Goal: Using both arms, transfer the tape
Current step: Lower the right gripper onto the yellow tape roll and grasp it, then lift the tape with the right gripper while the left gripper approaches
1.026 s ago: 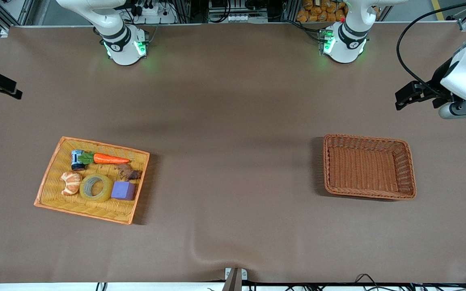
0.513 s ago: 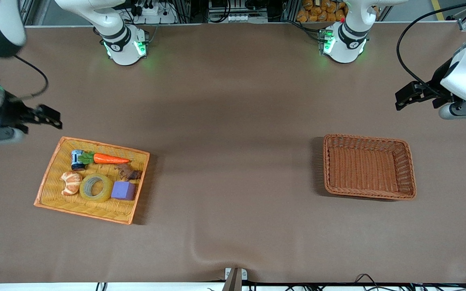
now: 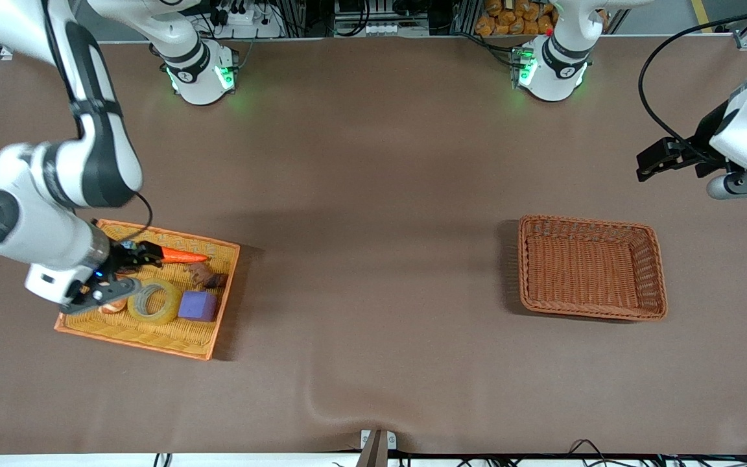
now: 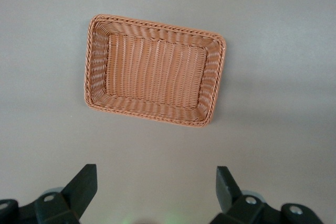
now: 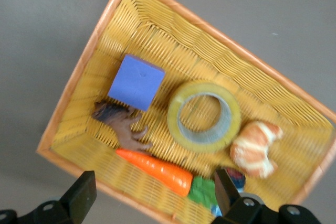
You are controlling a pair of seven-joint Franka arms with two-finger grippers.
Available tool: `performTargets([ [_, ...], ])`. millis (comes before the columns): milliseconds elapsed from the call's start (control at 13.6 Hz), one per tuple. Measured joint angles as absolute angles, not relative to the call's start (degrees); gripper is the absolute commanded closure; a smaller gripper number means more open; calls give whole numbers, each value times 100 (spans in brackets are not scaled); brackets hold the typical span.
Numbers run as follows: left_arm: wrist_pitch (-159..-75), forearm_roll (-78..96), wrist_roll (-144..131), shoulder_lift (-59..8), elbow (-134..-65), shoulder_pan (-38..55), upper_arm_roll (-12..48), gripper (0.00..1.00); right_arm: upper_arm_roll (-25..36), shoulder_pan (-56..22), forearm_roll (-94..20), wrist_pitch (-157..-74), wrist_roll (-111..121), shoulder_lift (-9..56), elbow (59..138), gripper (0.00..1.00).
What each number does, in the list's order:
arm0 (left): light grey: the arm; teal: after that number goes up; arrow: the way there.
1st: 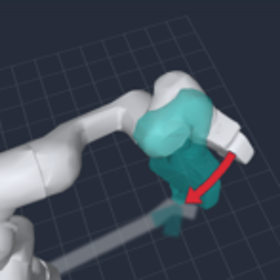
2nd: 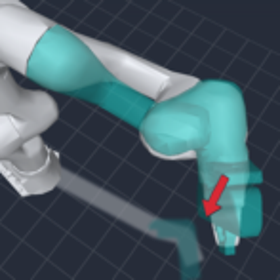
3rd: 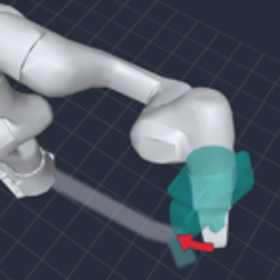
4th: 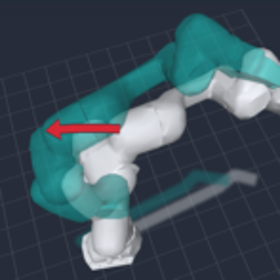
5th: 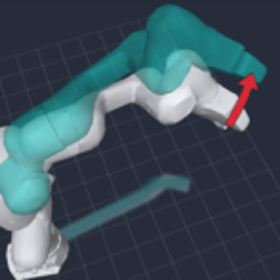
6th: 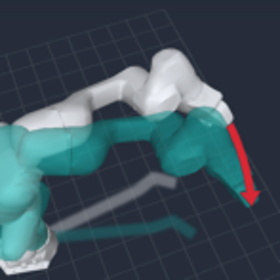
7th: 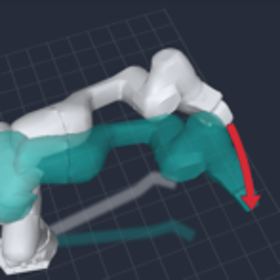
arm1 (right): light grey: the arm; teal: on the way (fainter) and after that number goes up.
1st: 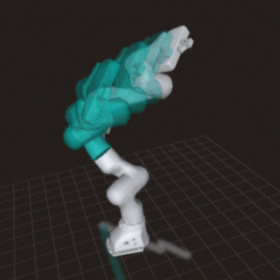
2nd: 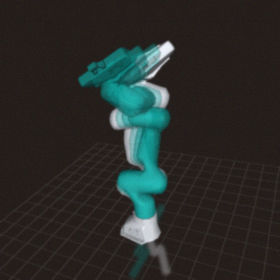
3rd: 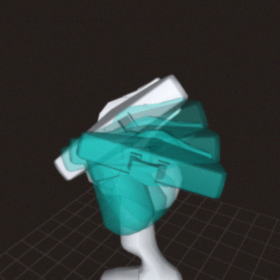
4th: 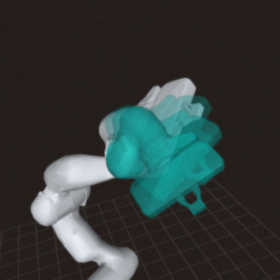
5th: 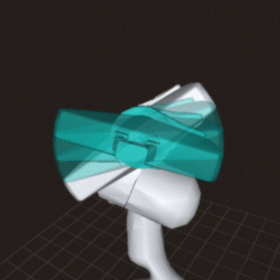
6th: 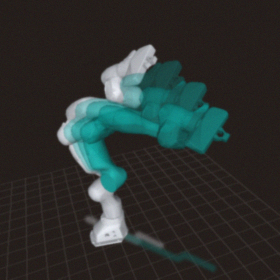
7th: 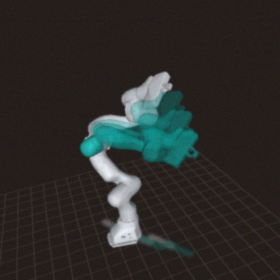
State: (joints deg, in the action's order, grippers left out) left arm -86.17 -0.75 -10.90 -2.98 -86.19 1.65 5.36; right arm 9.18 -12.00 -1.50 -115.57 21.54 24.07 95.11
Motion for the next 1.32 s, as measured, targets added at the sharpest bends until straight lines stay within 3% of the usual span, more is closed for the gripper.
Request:
performTargets([
  [366,-8617,-75,-1090,-333,-8625,156,543,0,1001,-863,-1070,-12144,4025,3308,9511,0],
  [440,-8617,-75,-1090,-336,-8626,156,545,0,1001,-802,-1122,-12176,4153,3436,9510,5],
  [513,-8617,-75,-1090,-336,-8626,157,546,0,1001,-783,-1136,-12188,4184,3514,9508,21],
  [880,-8616,-75,-1090,-338,-8626,157,547,0,990,-801,-1180,-12399,4165,3655,9505,32],
  [1026,-8611,-75,-1090,-338,-8628,157,548,0,992,-797,-1191,-12663,4161,3867,9510,59],
  [1173,-8599,-75,-1090,-339,-8629,157,548,0,996,-793,-1199,-12732,4161,4018,9505,97],
  [1319,-8587,-75,-1090,-339,-8633,157,548,0,993,-798,-1215,-12544,4160,4015,9432,100],
])
